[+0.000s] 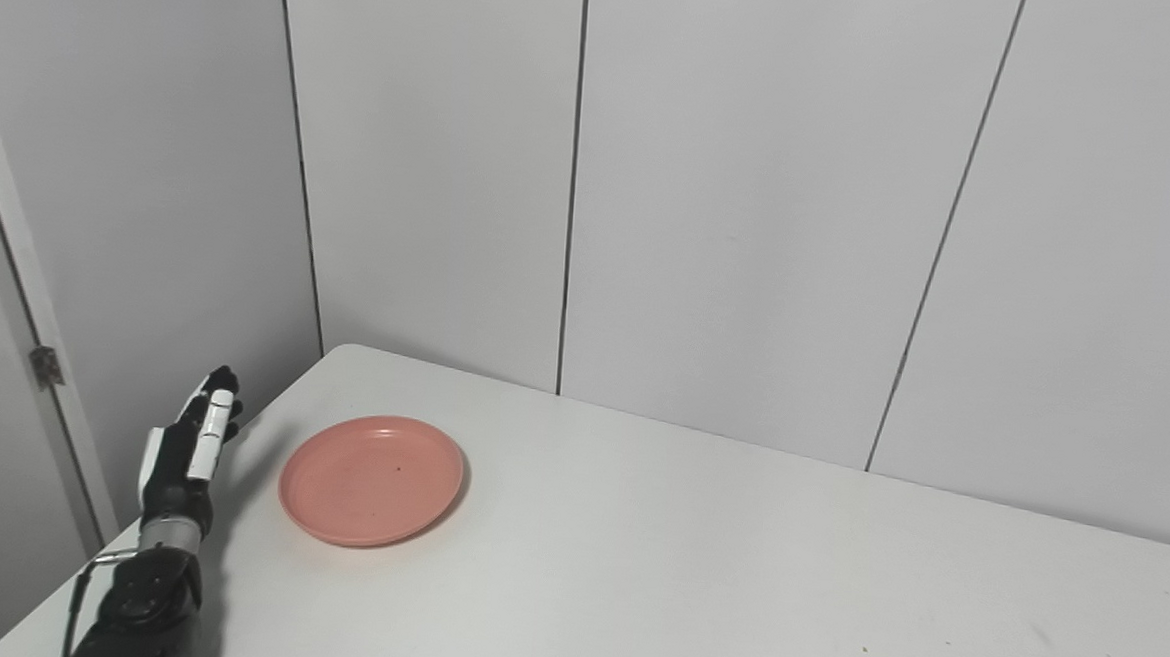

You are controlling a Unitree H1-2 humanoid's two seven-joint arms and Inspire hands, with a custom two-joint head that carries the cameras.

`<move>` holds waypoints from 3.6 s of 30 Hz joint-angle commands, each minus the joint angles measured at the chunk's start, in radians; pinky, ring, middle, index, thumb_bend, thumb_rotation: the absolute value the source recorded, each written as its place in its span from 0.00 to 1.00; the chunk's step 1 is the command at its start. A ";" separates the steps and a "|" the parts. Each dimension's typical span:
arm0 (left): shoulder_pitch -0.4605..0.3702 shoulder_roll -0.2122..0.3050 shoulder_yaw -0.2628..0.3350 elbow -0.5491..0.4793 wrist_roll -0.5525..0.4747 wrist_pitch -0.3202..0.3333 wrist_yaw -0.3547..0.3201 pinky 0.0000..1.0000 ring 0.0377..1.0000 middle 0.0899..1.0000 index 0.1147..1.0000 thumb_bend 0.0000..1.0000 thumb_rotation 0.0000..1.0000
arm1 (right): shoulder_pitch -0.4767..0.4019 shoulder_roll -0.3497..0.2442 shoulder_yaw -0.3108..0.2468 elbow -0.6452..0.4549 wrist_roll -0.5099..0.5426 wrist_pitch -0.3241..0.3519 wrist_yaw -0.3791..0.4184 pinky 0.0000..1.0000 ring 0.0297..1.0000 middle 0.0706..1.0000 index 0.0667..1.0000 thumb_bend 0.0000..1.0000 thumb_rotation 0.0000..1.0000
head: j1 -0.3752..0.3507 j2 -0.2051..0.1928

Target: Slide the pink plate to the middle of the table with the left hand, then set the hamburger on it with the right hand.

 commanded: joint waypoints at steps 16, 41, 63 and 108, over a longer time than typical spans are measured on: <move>-0.072 0.038 -0.040 0.114 -0.063 -0.055 -0.129 0.91 0.92 0.93 0.89 0.74 0.87 | 0.051 0.003 0.026 -0.020 -0.047 0.095 -0.026 0.88 0.87 0.85 0.90 0.82 0.93 | -0.031 0.007; -0.192 0.057 -0.124 0.150 -0.037 0.128 -0.179 0.80 0.87 0.87 0.79 0.76 0.91 | 0.060 0.004 0.039 -0.045 -0.069 0.115 -0.046 0.87 0.86 0.83 0.90 0.79 0.94 | -0.041 0.005; -0.122 -0.041 -0.140 -0.013 -0.067 0.215 -0.243 0.77 0.85 0.82 0.73 0.84 0.86 | 0.064 0.010 0.055 -0.075 -0.100 0.136 -0.062 0.83 0.84 0.81 0.86 0.81 0.92 | -0.077 0.026; 0.056 -0.247 -0.228 -0.386 -0.039 0.416 -0.182 0.78 0.82 0.80 0.66 0.71 0.93 | 0.059 0.046 0.110 -0.095 -0.158 0.153 -0.086 0.82 0.81 0.77 0.82 0.79 0.85 | -0.278 0.060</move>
